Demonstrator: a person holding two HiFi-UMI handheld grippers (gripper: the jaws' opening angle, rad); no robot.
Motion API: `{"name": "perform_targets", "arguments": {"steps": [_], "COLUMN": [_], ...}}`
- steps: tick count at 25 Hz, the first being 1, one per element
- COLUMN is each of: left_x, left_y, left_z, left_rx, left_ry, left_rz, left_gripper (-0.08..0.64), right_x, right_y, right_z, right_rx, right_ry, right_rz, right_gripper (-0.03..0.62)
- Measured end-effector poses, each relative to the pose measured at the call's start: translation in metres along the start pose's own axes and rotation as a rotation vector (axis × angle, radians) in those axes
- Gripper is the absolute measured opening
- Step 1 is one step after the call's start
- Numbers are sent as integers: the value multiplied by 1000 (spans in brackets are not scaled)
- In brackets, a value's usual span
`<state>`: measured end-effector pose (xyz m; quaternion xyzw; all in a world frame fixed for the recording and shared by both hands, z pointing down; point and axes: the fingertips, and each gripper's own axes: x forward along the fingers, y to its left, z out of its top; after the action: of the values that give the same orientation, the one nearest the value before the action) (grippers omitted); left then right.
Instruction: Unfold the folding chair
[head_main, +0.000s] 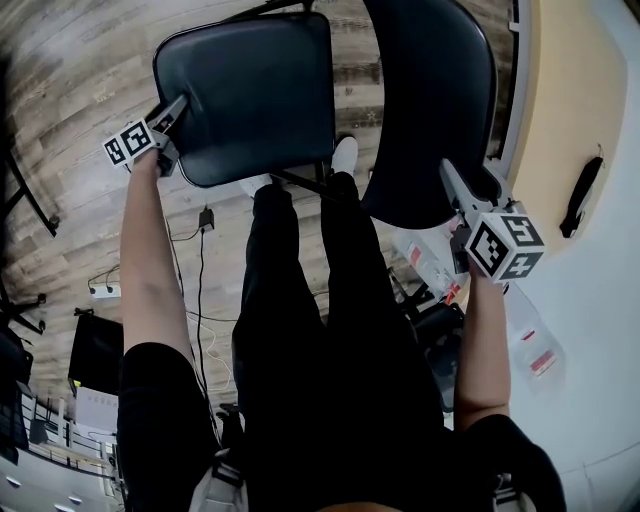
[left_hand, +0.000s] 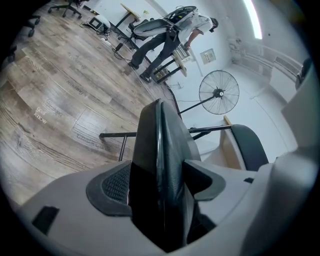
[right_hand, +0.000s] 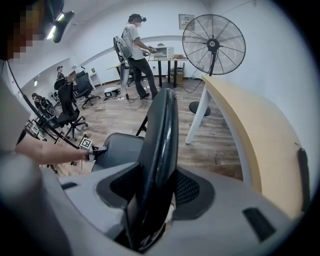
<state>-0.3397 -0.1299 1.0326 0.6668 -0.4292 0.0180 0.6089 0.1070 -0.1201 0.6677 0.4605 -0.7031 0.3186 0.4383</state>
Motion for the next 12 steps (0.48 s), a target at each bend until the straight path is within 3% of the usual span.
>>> {"name": "perform_targets", "arguments": {"steps": [6, 12], "left_x": [-5, -22], "left_y": [4, -3], "left_z": [-2, -3], "left_rx": [-3, 10], "left_ry": [-17, -52], "left_rz": [15, 91], "left_gripper": [313, 331], "right_x": [2, 0], "right_y": [4, 5], "right_z": [0, 2], "right_rx": [-5, 48], "right_ry": [-15, -38], "right_rz": [3, 46], "right_gripper": [187, 195]}}
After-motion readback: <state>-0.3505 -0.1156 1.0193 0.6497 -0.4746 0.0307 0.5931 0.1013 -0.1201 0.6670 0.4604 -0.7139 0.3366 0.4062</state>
